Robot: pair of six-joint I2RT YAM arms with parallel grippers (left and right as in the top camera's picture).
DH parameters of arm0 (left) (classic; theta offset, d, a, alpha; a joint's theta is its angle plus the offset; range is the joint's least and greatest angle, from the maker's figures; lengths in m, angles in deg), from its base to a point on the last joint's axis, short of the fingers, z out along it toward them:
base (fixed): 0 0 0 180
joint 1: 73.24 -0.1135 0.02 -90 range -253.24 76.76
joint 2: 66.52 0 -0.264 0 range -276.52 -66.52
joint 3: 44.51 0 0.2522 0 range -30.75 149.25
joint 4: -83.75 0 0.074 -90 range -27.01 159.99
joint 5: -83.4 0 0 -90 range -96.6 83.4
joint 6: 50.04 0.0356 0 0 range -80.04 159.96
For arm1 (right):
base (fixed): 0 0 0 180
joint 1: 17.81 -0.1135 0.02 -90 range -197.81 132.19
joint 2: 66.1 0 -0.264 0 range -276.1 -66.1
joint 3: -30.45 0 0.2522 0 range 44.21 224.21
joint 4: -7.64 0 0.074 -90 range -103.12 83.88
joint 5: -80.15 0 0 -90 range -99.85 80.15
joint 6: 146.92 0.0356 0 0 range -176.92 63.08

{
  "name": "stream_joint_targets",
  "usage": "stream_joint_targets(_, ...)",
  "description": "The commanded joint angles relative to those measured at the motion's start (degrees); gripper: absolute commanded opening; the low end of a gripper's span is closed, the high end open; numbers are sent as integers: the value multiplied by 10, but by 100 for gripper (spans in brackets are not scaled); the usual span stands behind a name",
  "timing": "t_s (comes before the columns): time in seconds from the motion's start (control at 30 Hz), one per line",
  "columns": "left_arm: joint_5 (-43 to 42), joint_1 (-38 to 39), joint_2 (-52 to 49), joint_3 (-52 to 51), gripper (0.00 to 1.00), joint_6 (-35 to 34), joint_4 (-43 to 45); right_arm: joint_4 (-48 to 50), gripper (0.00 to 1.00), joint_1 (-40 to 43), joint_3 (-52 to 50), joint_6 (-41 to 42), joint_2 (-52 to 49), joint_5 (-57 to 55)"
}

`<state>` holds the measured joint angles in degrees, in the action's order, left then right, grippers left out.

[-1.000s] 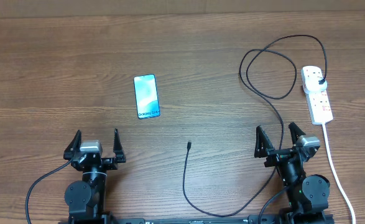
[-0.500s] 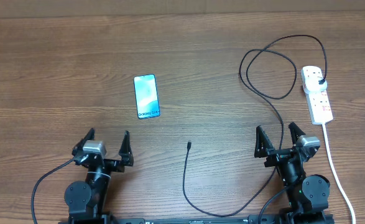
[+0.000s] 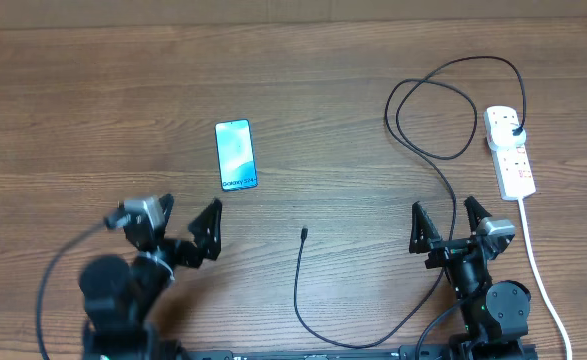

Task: Plug charger to phone and switch on socket
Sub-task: 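Move the left gripper over the phone and lower onto it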

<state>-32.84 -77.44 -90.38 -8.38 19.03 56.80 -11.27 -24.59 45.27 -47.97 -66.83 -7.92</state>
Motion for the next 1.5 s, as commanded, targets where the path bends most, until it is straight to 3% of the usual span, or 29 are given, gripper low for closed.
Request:
stream_joint_targets(0.0,-83,2,-133,153,100,38,-73,3,100,1,-6,-3,4,-6)
stream_joint_targets(0.13,-118,17,-296,356,100,99,-214,3,100,1,-6,-3,4,-6)
stream_joint_targets(0.33,40,86,-532,687,100,168,-418,3,100,1,-6,-3,4,-6)
stream_joint_targets(0.47,151,124,-654,842,100,177,-493,3,100,1,-6,-3,4,-6)
stream_joint_targets(0.57,148,133,-722,890,100,175,-515,3,100,1,-6,-3,4,-6)
stream_joint_targets(0.9,80,135,-873,890,100,176,-551,3,100,1,-6,-3,4,-6)
stream_joint_targets(0.93,80,135,-887,890,97,176,-555,3,100,1,-6,-3,4,-6)
stream_joint_targets(0.97,83,135,-898,890,87,176,-557,3,100,1,-6,-3,4,-6)
stream_joint_targets(1.1,85,136,-947,890,36,158,-575,3,100,1,-6,-3,4,-6)
stream_joint_targets(1.13,85,136,-959,890,28,152,-581,3,100,1,-6,-3,4,-6)
stream_joint_targets(1.27,95,137,-1003,890,20,123,-593,3,100,1,-6,-3,4,-6)
stream_joint_targets(1.47,162,140,-1045,890,17,64,-595,3,100,1,-6,-3,4,-6)
